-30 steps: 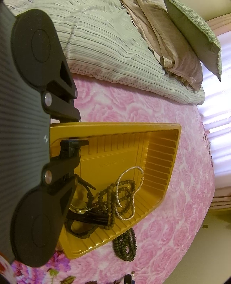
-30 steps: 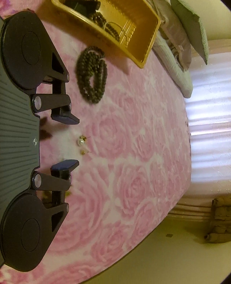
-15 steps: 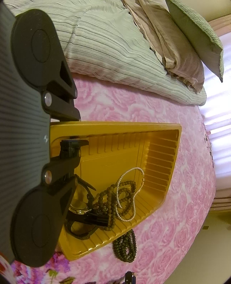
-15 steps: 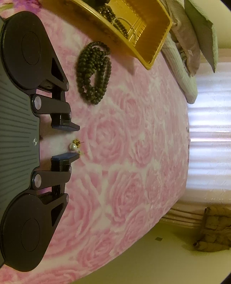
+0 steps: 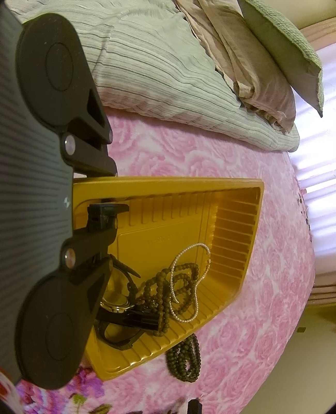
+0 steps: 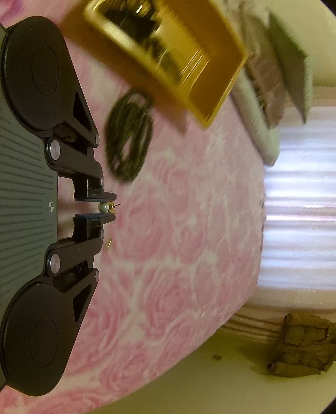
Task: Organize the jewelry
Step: 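Move the right gripper to a pearl earring and close on it, then carry the earring over the tray and open the right gripper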
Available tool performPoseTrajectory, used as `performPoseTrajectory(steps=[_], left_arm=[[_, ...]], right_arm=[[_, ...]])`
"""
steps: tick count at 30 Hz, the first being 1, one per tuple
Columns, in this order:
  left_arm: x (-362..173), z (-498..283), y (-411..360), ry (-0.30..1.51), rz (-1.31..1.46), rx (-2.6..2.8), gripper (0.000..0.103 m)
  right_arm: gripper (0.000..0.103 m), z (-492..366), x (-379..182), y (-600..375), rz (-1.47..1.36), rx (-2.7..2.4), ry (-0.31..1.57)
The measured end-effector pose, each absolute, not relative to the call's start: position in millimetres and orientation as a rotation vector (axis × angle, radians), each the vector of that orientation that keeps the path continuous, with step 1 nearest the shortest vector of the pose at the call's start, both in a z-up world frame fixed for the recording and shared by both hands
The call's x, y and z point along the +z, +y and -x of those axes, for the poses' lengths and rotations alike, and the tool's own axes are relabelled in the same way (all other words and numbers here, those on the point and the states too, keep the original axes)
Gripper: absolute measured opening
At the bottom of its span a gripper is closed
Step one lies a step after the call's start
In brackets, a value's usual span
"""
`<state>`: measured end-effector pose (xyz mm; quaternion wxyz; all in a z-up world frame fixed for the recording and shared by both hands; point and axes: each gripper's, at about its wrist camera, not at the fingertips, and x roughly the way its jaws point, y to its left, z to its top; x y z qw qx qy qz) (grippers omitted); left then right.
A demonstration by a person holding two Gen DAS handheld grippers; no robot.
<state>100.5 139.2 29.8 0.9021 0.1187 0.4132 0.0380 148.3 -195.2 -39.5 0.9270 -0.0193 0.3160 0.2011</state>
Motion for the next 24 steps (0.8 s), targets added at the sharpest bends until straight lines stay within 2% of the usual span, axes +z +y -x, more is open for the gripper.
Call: performPoseTrajectory(steps=[7, 24], left_arm=[[29.5, -100.5, 139.5, 0.854, -0.246, 0.078, 0.003], [29.8, -99.6, 139.4, 0.848, -0.238, 0.073, 0.003]], right_arm=[[0.008, -125.4, -6.1, -143.8, -0.049, 0.689, 0.622], [0.008, -99.6, -17.8, -62.1, 0.063, 0.919, 0.628]])
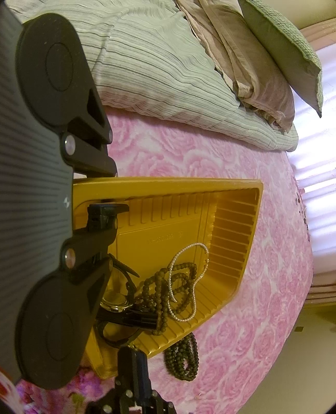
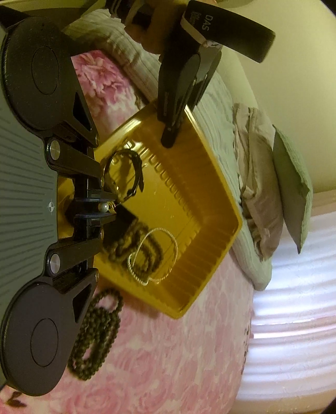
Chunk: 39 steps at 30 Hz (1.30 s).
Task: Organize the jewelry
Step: 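Carry the earring over the tray and open the right gripper, then grasp the second small gold earring with the right gripper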
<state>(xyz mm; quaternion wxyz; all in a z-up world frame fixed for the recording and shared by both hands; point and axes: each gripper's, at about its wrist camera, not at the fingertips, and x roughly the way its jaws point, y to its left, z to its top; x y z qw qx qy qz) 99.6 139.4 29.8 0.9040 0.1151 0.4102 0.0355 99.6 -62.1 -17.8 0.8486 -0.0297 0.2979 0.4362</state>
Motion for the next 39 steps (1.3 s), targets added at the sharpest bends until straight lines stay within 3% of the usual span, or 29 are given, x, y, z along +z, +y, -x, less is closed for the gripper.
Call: performPoseTrajectory(steps=[3, 7, 8, 26, 39], left_arm=[[30.0, -99.6, 140.0, 0.847, -0.236, 0.073, 0.003], [30.6, -100.0, 140.4, 0.843, -0.233, 0.072, 0.003], [30.6, -100.1, 140.4, 0.842, -0.233, 0.071, 0.003], [30.0, -100.9, 140.4, 0.843, -0.234, 0.073, 0.003], [31.4, -102.6, 139.6, 0.849, -0.247, 0.078, 0.003]], right_arm=[[0.009, -100.8, -16.5, -61.8, 0.037, 0.947, 0.626], [0.038, -103.9, -14.6, -76.9, -0.005, 0.899, 0.613], [0.039, -104.3, -15.1, -83.1, -0.010, 0.881, 0.613], [0.040, -124.7, -56.6, -237.6, -0.088, 0.288, 0.694], [0.040, -165.2, -71.6, -238.0, 0.053, 0.289, 0.659]])
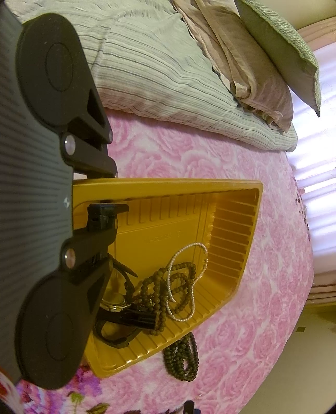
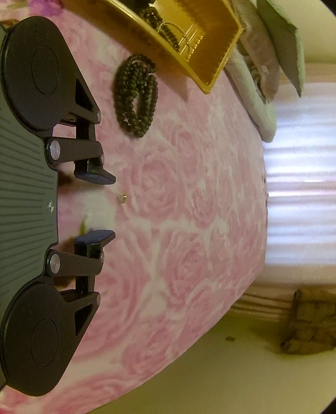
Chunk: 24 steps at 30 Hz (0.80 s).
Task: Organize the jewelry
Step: 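Grasp the second small gold earring with the right gripper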
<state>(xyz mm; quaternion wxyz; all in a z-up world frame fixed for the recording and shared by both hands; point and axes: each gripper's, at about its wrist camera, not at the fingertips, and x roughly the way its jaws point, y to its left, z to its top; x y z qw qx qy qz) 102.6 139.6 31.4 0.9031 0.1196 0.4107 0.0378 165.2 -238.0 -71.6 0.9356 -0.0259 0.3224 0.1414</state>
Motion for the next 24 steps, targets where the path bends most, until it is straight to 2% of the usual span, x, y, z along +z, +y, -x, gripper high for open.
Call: performPoseTrajectory(steps=[4, 6, 8, 13, 24], left_arm=[[30.9, -102.2, 138.8, 0.852, -0.252, 0.081, 0.003], [30.9, -102.2, 139.1, 0.853, -0.253, 0.081, 0.003], [30.8, -102.2, 138.8, 0.854, -0.255, 0.081, 0.003], [30.8, -102.1, 138.9, 0.854, -0.255, 0.081, 0.003], [30.8, -102.4, 138.5, 0.854, -0.256, 0.081, 0.003]], right_arm=[[0.040, -175.3, -74.4, -229.2, 0.098, 0.306, 0.653], [0.035, -178.1, -75.2, -225.0, 0.123, 0.311, 0.650], [0.024, -178.9, -75.0, -221.4, 0.137, 0.321, 0.651], [0.010, -175.0, -75.5, -212.4, 0.186, 0.324, 0.644], [0.009, -150.6, -57.0, -207.9, 0.132, 0.348, 0.609]])
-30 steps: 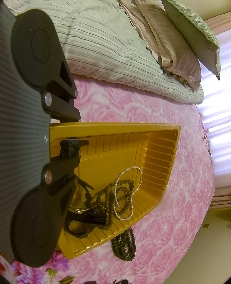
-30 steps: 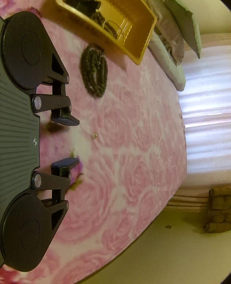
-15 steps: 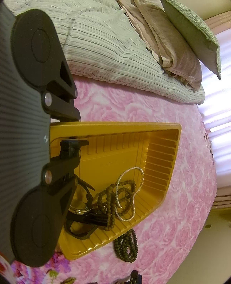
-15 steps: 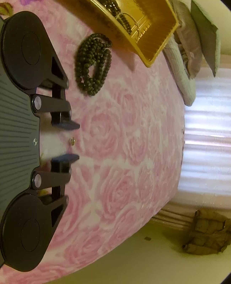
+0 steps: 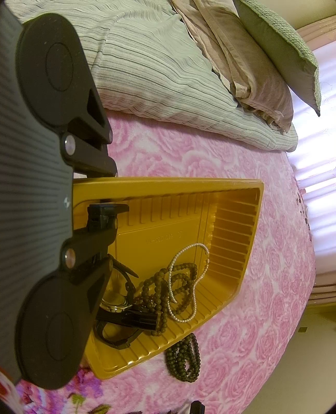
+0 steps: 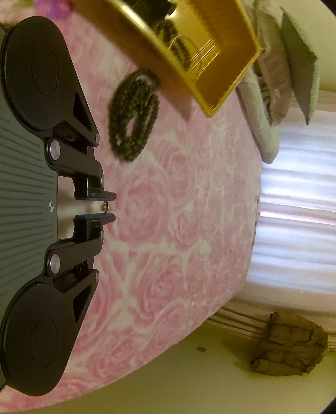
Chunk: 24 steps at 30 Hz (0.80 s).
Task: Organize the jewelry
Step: 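Grasp the second small gold earring with the right gripper, then carry the second earring over the tray and open the right gripper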
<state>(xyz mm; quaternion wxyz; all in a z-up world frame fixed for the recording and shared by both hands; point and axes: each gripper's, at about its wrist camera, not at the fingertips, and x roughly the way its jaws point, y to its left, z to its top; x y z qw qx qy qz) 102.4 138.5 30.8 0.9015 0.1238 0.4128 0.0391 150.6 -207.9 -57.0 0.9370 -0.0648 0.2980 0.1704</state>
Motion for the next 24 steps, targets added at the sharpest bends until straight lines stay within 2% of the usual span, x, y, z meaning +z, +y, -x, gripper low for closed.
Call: performPoseTrajectory(steps=[10, 24], left_arm=[[32.1, -101.8, 139.4, 0.850, -0.254, 0.075, 0.003], [32.4, -100.2, 139.1, 0.844, -0.248, 0.070, 0.003]], right_arm=[[0.009, -129.2, -36.1, -181.6, 0.011, 0.502, 0.624], [0.010, -110.5, -3.2, -113.9, 0.076, 0.859, 0.548]])
